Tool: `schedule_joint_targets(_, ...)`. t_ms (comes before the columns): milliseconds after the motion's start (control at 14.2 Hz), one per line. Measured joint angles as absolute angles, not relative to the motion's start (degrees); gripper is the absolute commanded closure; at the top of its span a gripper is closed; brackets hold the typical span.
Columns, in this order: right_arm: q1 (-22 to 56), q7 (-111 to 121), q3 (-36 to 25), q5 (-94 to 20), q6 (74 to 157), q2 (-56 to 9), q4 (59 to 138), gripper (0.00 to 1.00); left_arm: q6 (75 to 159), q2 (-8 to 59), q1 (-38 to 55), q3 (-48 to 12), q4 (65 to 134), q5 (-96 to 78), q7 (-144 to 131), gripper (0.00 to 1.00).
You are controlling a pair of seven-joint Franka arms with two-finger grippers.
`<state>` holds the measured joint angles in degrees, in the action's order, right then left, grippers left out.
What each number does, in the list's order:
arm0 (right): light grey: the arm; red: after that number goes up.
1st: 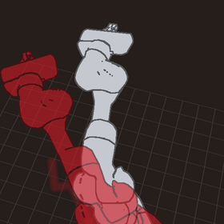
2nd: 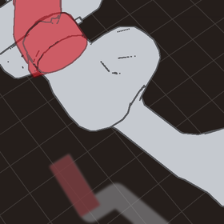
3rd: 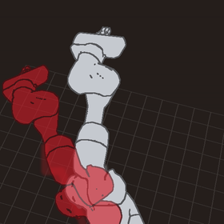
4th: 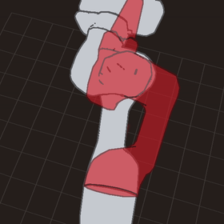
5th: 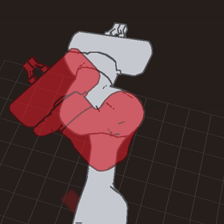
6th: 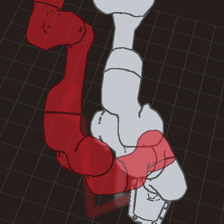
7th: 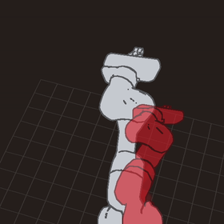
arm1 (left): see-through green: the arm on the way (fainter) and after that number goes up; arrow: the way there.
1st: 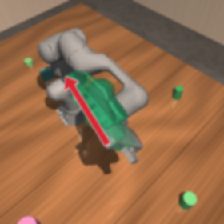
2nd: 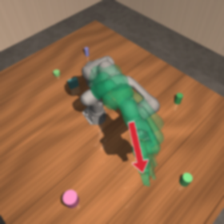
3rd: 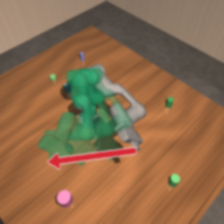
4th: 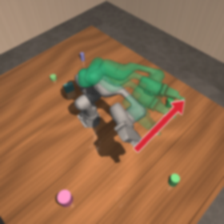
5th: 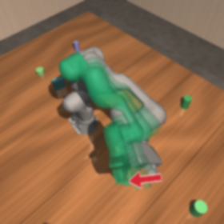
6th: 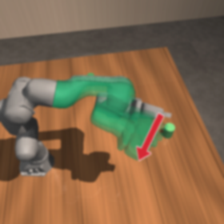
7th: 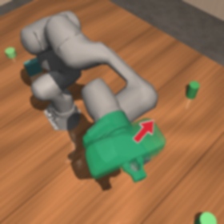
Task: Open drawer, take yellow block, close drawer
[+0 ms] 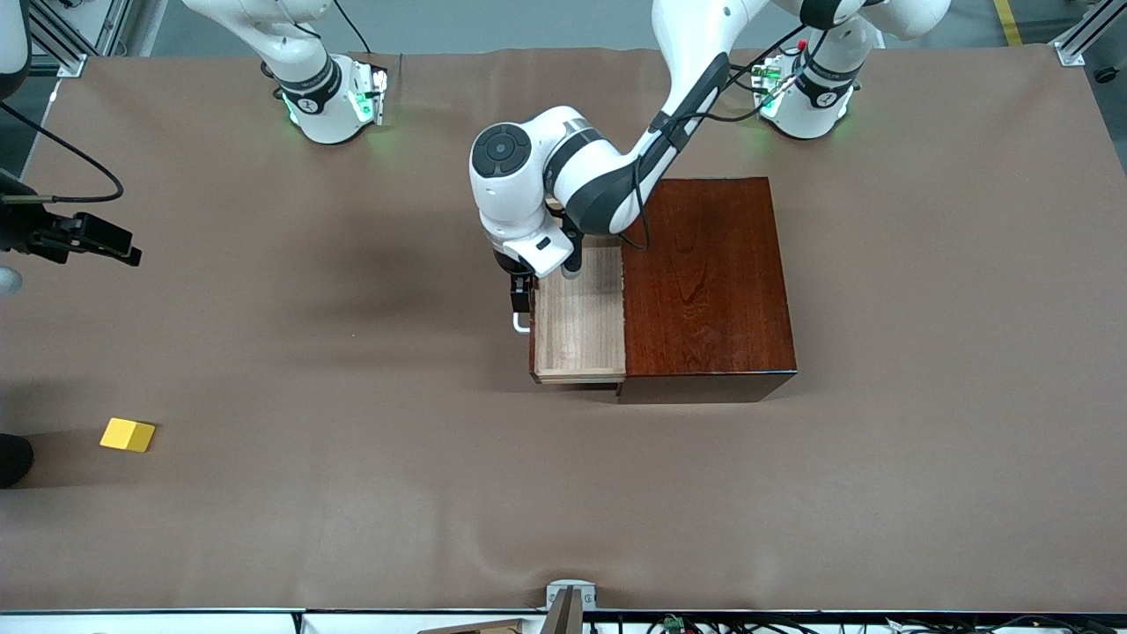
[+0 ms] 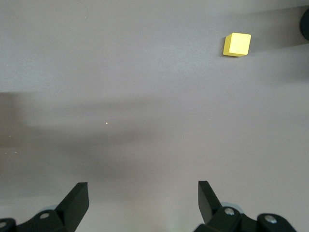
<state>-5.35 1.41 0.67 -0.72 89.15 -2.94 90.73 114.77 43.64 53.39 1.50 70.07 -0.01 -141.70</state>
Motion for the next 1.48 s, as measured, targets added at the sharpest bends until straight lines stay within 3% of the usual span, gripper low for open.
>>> schedule_joint_targets(1483, -5.1, 1.5, 1.2, -0.6, 89.2, -2.9, 89.0, 0.0, 92.8, 42.3, 49.6, 6.0, 69.2, 0.3, -139.8, 0.0)
